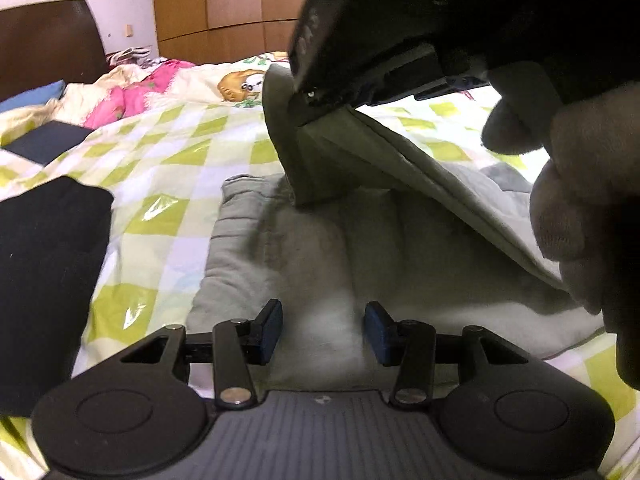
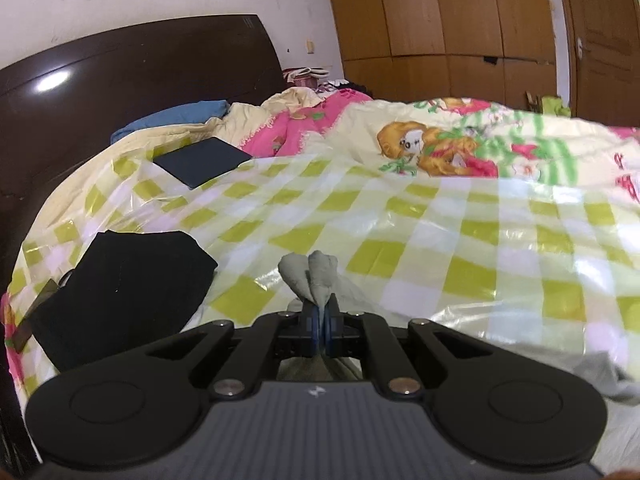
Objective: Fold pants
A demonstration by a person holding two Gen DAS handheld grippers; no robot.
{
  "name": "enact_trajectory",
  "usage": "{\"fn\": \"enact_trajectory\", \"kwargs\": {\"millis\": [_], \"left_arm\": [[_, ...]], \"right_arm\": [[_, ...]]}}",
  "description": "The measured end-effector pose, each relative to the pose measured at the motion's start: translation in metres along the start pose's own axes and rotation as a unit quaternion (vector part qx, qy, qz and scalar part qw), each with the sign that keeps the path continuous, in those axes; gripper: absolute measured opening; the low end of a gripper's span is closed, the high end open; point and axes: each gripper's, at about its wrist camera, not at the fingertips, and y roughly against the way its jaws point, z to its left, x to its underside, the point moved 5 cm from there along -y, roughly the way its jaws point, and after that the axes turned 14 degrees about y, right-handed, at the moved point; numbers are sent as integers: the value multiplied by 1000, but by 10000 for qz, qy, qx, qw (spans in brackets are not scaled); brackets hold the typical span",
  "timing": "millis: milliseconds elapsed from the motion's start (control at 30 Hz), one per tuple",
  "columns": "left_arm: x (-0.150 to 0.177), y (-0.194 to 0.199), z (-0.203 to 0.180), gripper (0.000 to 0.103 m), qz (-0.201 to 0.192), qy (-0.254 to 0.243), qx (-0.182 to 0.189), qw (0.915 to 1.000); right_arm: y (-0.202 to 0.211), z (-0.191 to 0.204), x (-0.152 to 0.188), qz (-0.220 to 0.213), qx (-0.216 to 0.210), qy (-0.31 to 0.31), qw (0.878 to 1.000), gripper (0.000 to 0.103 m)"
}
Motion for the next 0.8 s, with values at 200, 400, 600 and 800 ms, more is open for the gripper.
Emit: {"fn": "enact_trajectory", "kwargs": {"millis": [200,400,600,800], "left_arm": [[7,32,16,59,-52,60,19,10000],[20,41,32,59,92,-15,-302,9995],[16,47,36,59,49,-127,-441,9989],[-18,63,34,63,-433,104,-162,9989]], "right_arm": [[-18,41,28,752,-976,834,9889,18],[-14,54,49,811,-1274,767,9855,31],[-4,44,34,654,-1447,644,9852,34],[-7,-20,2,513,-1195,575,9898,47]]}}
